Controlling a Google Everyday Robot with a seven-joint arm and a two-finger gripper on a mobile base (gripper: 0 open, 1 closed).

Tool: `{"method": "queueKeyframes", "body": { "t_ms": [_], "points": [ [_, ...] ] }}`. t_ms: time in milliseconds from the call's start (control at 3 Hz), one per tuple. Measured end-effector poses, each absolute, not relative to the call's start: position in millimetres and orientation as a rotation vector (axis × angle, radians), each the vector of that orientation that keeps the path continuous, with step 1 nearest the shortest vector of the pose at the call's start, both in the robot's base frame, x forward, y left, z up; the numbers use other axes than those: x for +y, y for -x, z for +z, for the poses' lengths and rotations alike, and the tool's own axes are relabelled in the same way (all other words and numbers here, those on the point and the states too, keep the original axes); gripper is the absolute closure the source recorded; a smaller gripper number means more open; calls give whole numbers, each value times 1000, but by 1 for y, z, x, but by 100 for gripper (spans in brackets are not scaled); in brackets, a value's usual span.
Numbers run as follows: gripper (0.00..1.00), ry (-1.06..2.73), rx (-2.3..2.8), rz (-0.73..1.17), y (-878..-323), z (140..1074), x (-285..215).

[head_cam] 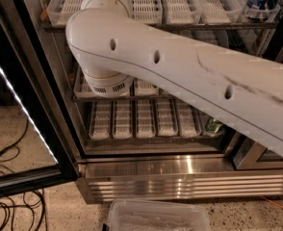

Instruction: Pick orange can from top shelf of fridge

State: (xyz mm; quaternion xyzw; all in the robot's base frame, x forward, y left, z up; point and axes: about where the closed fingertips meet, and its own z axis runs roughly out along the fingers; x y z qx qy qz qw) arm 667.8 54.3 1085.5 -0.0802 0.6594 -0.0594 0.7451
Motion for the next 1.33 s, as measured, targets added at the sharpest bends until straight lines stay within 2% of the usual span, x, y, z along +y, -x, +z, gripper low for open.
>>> {"method": "queueKeyframes", "body": {
  "t_ms": [333,667,1333],
  "points": [
    [100,166,1425,-116,-663,1097,53],
    [100,149,1374,-43,-649,1128,50],
    [100,118,1349,160,-610,1151,-15]
  ]
}}
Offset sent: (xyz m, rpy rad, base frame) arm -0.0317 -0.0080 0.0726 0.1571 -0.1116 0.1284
